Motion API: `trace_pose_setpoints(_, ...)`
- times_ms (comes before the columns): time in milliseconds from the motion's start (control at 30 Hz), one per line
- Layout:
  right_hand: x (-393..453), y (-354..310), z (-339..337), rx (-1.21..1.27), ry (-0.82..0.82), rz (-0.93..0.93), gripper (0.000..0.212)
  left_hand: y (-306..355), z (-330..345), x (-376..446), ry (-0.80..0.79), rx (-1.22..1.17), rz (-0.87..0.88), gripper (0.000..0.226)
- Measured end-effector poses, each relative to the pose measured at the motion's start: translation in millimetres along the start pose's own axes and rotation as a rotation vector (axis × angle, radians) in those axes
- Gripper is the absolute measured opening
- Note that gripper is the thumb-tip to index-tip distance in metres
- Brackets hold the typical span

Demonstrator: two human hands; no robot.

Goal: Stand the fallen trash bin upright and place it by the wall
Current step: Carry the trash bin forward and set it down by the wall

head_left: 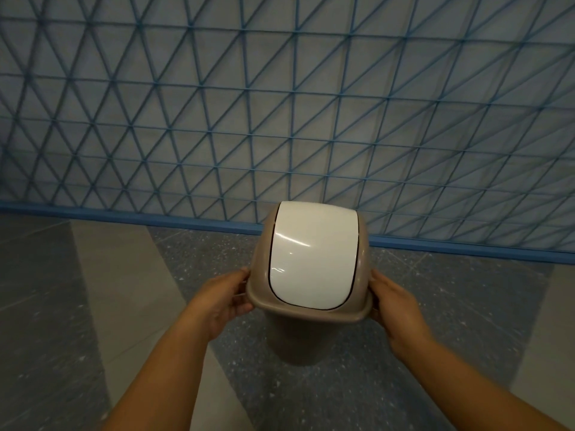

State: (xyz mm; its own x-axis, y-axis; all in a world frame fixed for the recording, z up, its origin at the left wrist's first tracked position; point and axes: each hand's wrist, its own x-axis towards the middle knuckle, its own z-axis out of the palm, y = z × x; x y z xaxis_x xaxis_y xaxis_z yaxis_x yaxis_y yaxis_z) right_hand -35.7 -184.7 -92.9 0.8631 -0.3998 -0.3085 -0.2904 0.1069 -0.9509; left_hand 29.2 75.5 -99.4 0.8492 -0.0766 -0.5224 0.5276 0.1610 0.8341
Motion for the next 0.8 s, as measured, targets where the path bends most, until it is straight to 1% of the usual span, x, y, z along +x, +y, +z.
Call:
trace_pose_setpoints(100, -13, 6, -3, -0.001, -0.051, -0.042, 0.024, 5, -7, -6, -0.122, 0.022, -0.010, 0.015)
trace_pose_setpoints(167, -20, 11, -2, 0.004, -0.044, -0.071, 0.026, 7, -9, -9, -0.177, 0.004, -0.025, 0.015)
trace_pose_setpoints(367, -34, 27, 9, 0.035, 0.047, -0.166, 0.037, 10, -10, -12, -0.223, -0.030, -0.047, 0.013)
trace_pose_setpoints(467, -35, 30, 10, 0.092, 0.063, -0.160, 0.040, 11, -10, -14, -0.239, -0.018, -0.045, 0.014)
trace_pose_setpoints(633, -32, 34, 5, 0.144, 0.063, -0.139, 0.047, 11, -12, -18, -0.294, 0.014, -0.060, 0.039)
trace_pose_setpoints(733, -27, 35, 1, 0.143, 0.107, -0.158, 0.047, 10, -6, -17, -0.282, 0.003, -0.065, 0.046)
trace_pose_setpoints(800, -20, 34, -2, 0.157, 0.131, -0.152, 0.047, 9, 4, -13, -0.245, -0.026, -0.058, 0.048)
